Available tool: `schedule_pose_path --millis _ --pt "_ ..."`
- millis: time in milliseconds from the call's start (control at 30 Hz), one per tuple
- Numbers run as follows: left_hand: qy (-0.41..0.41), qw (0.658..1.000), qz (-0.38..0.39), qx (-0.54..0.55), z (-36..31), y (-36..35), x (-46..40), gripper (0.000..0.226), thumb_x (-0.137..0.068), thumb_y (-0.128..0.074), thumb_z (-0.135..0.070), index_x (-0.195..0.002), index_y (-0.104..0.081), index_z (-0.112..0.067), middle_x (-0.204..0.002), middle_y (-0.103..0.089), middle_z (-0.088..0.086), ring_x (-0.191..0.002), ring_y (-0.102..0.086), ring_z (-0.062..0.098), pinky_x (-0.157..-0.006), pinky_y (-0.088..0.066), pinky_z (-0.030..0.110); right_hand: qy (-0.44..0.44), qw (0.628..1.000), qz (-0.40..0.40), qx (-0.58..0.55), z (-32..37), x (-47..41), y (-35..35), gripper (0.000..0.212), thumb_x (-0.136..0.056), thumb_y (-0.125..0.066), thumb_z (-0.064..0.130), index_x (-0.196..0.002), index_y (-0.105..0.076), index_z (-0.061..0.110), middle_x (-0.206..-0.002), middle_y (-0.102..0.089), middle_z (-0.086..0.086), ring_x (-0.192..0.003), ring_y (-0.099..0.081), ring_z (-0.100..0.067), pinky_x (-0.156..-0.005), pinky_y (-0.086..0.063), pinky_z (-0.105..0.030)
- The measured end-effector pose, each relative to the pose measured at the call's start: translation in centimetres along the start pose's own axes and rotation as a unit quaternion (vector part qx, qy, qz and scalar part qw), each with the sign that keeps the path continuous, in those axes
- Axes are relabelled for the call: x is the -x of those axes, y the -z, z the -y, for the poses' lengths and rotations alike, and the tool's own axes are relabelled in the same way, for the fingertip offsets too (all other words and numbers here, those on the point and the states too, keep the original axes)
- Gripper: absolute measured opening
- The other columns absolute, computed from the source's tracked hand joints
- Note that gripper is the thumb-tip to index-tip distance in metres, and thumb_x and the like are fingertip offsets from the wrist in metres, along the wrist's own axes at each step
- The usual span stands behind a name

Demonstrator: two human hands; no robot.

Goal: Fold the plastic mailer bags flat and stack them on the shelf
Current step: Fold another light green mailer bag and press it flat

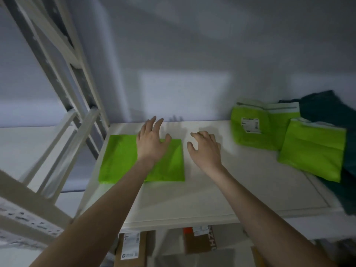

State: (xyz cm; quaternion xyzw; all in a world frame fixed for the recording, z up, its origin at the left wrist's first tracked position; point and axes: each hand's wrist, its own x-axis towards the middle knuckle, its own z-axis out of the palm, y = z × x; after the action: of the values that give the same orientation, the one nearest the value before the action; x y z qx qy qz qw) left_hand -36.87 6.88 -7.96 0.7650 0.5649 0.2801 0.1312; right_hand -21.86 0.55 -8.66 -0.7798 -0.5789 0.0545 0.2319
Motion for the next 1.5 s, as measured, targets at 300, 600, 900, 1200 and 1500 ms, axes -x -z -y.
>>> schedule_pose_path --millis 300,600,900,1200,1500 --pt "-0.048 0.997 0.018 0.051 -12.4 -6.4 -0.4 0.056 -0.09 -0.054 -0.03 -0.142 -0.036 -0.021 -0.153 -0.026 -0.001 -0.142 -0.02 0.019 -0.112 -0.019 0.039 -0.044 0.997 -0.056 0.007 -11.7 -0.4 7.6 0.041 -0.09 -0.051 0.03 -0.129 -0.054 0.016 -0.127 -0.054 -0.005 -0.124 -0.043 -0.026 -0.098 -0.036 -0.039" --pt "-0.108 0.99 0.038 0.086 -24.5 -13.9 -0.6 0.056 -0.088 -0.056 -0.03 -0.139 -0.039 -0.015 -0.148 -0.035 0.003 -0.137 -0.03 0.022 -0.108 -0.027 0.037 -0.099 0.99 -0.102 0.028 -24.6 -0.7 14.9 0.045 -0.091 -0.053 0.031 -0.132 -0.05 0.014 -0.131 -0.052 -0.008 -0.121 -0.043 -0.029 -0.092 -0.042 -0.039" --pt "-0.105 0.968 0.158 0.162 -30.9 -21.6 0.4 0.063 -0.09 -0.058 -0.024 -0.144 -0.031 -0.007 -0.152 -0.025 0.014 -0.14 -0.025 0.027 -0.114 -0.025 0.036 -0.182 0.979 -0.084 -0.038 -34.6 0.5 17.2 0.044 -0.09 -0.053 0.028 -0.13 -0.047 0.01 -0.129 -0.047 -0.011 -0.116 -0.044 -0.029 -0.091 -0.043 -0.039" --pt "-0.041 0.951 0.273 0.142 -33.4 -26.1 0.8 0.067 -0.093 -0.053 -0.032 -0.148 -0.018 -0.019 -0.149 -0.03 0.011 -0.133 -0.035 0.029 -0.105 -0.037 0.042 -0.271 0.956 -0.068 -0.088 -39.1 1.7 16.8 0.041 -0.09 -0.053 0.021 -0.126 -0.039 0.005 -0.118 -0.046 -0.015 -0.095 -0.054 -0.031 -0.074 -0.043 -0.035" --pt "-0.062 0.958 0.22 0.173 -33.7 -27.6 1.3 0.053 -0.089 -0.06 -0.029 -0.135 -0.039 -0.015 -0.128 -0.052 0.008 -0.113 -0.052 0.022 -0.089 -0.045 0.033 -0.261 0.94 -0.098 -0.197 -39.5 1.6 15.6 0.058 -0.089 -0.058 0.017 -0.136 -0.024 0.011 -0.127 -0.047 -0.013 -0.11 -0.053 -0.031 -0.09 -0.044 -0.04"
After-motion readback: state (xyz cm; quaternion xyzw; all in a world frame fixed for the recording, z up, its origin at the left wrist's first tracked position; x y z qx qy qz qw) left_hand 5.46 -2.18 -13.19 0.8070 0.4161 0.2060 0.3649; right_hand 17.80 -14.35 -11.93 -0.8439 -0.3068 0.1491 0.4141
